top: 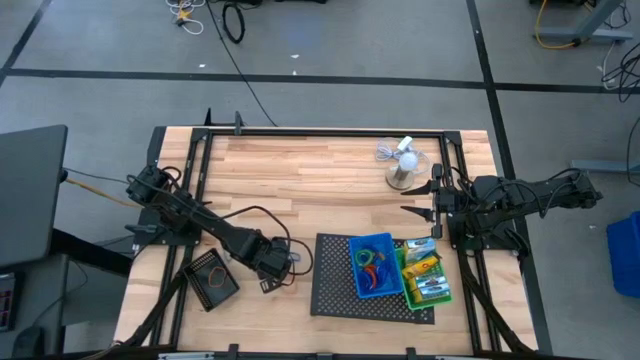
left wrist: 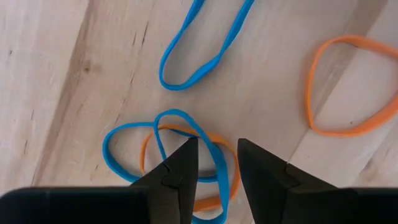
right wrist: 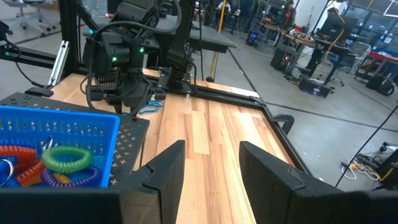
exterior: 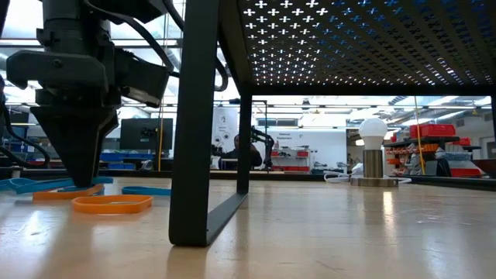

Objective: Pick & Place Office Desk Supplies
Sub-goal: Put the blue rubber band into the black bin

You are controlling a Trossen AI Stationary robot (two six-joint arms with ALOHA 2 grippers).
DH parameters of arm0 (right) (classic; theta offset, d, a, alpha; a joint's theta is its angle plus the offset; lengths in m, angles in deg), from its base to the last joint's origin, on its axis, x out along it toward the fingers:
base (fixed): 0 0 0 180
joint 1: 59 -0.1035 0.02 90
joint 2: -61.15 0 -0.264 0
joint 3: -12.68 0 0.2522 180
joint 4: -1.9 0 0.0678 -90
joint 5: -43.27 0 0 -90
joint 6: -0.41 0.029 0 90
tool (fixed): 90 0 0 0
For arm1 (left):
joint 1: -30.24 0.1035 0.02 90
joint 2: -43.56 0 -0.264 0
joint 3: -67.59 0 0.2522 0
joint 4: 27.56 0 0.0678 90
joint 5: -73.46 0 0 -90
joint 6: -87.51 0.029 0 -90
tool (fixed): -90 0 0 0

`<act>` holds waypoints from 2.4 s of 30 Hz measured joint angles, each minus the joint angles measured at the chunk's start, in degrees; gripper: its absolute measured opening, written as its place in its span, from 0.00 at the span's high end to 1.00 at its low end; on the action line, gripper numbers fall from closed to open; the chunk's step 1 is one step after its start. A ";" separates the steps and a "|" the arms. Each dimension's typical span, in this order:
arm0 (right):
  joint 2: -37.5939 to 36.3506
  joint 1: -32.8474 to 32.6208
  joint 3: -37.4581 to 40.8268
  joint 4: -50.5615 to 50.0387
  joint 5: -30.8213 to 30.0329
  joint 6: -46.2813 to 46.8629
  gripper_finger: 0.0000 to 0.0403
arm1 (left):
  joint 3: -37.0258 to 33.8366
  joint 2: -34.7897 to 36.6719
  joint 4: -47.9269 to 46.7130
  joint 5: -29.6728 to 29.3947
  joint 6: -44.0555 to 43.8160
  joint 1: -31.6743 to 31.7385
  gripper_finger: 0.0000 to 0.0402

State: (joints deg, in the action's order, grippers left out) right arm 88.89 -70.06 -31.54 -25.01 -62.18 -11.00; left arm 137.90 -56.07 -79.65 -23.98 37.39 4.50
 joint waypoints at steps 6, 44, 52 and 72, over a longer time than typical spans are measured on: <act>-0.01 0.01 0.00 0.01 0.00 0.18 0.60 | 0.00 0.00 0.02 -0.40 0.62 -0.02 0.71; -0.01 0.00 0.00 0.02 -0.07 0.42 0.60 | 15.32 7.05 -30.86 7.82 -21.85 -18.70 1.00; 0.00 -0.01 0.00 -0.04 -0.04 0.14 0.60 | 9.75 6.95 -28.93 12.11 -27.15 -22.89 1.00; 0.00 -0.01 0.00 -0.69 -0.02 0.19 0.60 | 6.12 6.93 -19.42 5.49 -24.65 -23.46 0.41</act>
State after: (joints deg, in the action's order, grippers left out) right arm 88.90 -70.07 -31.54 -25.70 -62.20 -10.81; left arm 144.02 -49.14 -99.07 -18.50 12.74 -18.96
